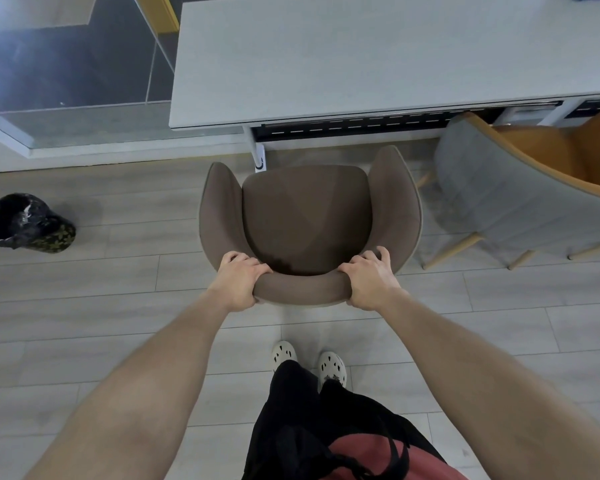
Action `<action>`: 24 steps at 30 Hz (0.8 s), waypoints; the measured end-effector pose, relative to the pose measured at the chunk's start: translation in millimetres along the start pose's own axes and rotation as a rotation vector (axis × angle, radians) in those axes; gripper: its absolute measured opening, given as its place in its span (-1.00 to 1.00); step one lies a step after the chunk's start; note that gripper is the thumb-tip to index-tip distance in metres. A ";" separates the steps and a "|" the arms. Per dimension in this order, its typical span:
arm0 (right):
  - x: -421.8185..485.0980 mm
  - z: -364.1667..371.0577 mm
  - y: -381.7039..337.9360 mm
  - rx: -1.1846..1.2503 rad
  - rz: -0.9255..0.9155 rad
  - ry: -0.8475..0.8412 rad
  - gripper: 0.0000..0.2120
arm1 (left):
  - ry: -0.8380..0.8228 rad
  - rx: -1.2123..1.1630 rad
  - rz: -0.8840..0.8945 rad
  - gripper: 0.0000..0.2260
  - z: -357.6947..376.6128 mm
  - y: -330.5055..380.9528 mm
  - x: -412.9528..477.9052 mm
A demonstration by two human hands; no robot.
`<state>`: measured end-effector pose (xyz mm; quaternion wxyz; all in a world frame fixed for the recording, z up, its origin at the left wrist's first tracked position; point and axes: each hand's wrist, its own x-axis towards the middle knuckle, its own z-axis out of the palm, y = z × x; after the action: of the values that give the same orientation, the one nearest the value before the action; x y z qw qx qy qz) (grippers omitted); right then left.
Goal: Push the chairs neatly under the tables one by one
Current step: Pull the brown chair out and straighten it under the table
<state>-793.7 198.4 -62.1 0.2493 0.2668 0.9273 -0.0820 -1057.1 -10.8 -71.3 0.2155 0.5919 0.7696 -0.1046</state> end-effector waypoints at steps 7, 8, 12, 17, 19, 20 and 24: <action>-2.2 -1.9 0.0 -0.008 -0.006 0.003 -0.39 | -0.054 0.023 -0.018 -0.32 -5.8 3.9 0.7; -3.8 -2.3 -0.6 -0.009 -0.007 0.009 -0.38 | -0.060 0.024 -0.020 -0.30 -7.4 5.5 -0.1; -10.9 -8.1 -1.9 0.006 -0.013 0.037 -0.36 | -0.096 0.034 -0.036 -0.24 -15.0 13.3 -4.2; -29.0 -28.8 -6.7 0.035 -0.041 -0.042 -0.23 | -0.302 0.044 -0.056 0.02 -46.9 29.9 -7.3; -39.1 -41.8 -1.5 0.069 -0.038 -0.043 -0.24 | -0.369 -0.036 -0.067 -0.04 -68.0 35.7 -1.5; -45.1 -48.3 4.9 0.086 -0.025 -0.026 -0.25 | -0.379 -0.077 -0.069 -0.08 -80.5 39.8 2.4; -78.1 -63.9 52.9 0.226 0.101 0.045 -0.25 | -0.282 -0.050 -0.015 -0.36 -124.7 71.2 28.3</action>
<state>-734.8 225.8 31.5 0.2005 0.3414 0.9029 -0.1675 -1020.8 85.4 32.9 0.3352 0.5599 0.7386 -0.1694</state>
